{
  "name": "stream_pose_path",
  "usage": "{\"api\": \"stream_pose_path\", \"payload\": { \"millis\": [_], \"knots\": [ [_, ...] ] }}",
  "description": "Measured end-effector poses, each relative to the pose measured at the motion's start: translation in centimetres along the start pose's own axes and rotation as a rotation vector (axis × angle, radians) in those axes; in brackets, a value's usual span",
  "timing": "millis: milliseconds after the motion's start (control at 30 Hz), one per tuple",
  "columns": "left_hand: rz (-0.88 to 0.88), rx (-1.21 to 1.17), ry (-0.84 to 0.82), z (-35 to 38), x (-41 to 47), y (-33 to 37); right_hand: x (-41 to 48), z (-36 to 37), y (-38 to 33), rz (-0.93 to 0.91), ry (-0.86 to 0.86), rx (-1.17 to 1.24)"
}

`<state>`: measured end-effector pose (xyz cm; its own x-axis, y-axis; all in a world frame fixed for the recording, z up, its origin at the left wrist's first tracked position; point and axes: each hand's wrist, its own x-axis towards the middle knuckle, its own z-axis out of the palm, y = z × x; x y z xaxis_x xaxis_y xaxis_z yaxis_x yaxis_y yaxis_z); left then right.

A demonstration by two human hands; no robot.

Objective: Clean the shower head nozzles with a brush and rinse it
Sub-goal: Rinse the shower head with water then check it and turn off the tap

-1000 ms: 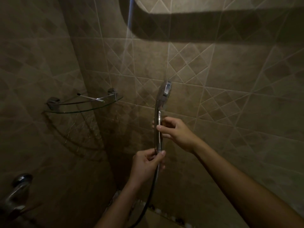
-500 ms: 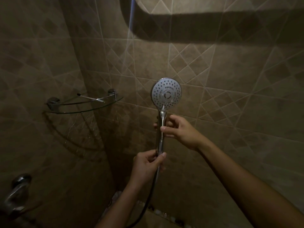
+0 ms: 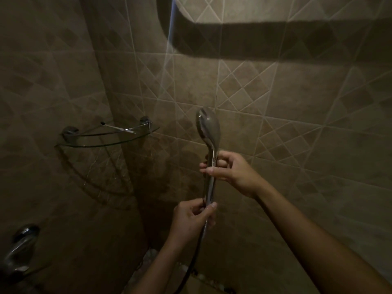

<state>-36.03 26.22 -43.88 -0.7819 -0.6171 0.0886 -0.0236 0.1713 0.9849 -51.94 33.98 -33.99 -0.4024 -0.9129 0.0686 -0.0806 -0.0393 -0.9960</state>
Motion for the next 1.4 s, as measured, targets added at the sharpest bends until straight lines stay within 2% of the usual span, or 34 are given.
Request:
{"api": "stream_pose_path", "payload": {
  "millis": [100, 167, 300, 367, 500, 567, 767, 867, 1000, 1233, 1300, 1333, 1400],
  "knots": [
    [0.013, 0.026, -0.003, 0.1, -0.2, 0.1, 0.1, 0.7, 0.1, -0.032, 0.153, -0.168],
    [0.018, 0.036, -0.014, 0.1, -0.4, 0.3, 0.1, 0.8, 0.3, -0.059, 0.189, -0.203],
    [0.016, 0.01, 0.021, 0.0, -0.4, 0.5, -0.2, 0.0, 0.2, -0.022, -0.02, 0.002],
    [0.006, 0.004, 0.04, -0.1, -0.3, 0.5, -0.3, -0.2, 0.0, -0.007, -0.094, 0.015],
    [0.003, -0.003, 0.034, -0.2, -0.5, 0.1, -0.2, 0.1, 0.3, -0.01, 0.04, -0.018],
    [0.011, -0.008, 0.024, -0.2, -0.6, 0.2, -0.1, 0.1, 0.5, -0.032, 0.092, -0.11],
    [0.029, 0.022, 0.008, -0.3, -0.8, 0.8, -0.8, 0.8, -0.2, -0.167, 0.128, -0.257],
    [0.012, 0.009, -0.023, -0.1, -1.1, 0.9, -1.1, 0.5, -0.5, -0.124, 0.076, -0.26],
    [0.002, -0.04, -0.082, 0.1, -1.5, 1.2, -1.4, 0.2, -0.5, 0.01, -0.056, -0.026],
    [0.098, 0.234, 0.089, 0.7, -2.1, 1.1, -1.1, 1.2, 0.1, 0.035, 0.176, -0.161],
    [0.091, 0.144, -0.028, 0.3, -2.2, 1.5, -1.1, 1.1, 0.3, 0.034, 0.149, -0.14],
    [0.069, 0.076, -0.138, 0.0, -2.3, 1.9, -1.2, 1.1, 0.3, 0.036, 0.08, -0.043],
    [0.004, -0.062, -0.329, -0.5, -2.5, 2.5, -1.5, 1.5, 0.3, 0.078, -0.139, 0.33]
  ]
}}
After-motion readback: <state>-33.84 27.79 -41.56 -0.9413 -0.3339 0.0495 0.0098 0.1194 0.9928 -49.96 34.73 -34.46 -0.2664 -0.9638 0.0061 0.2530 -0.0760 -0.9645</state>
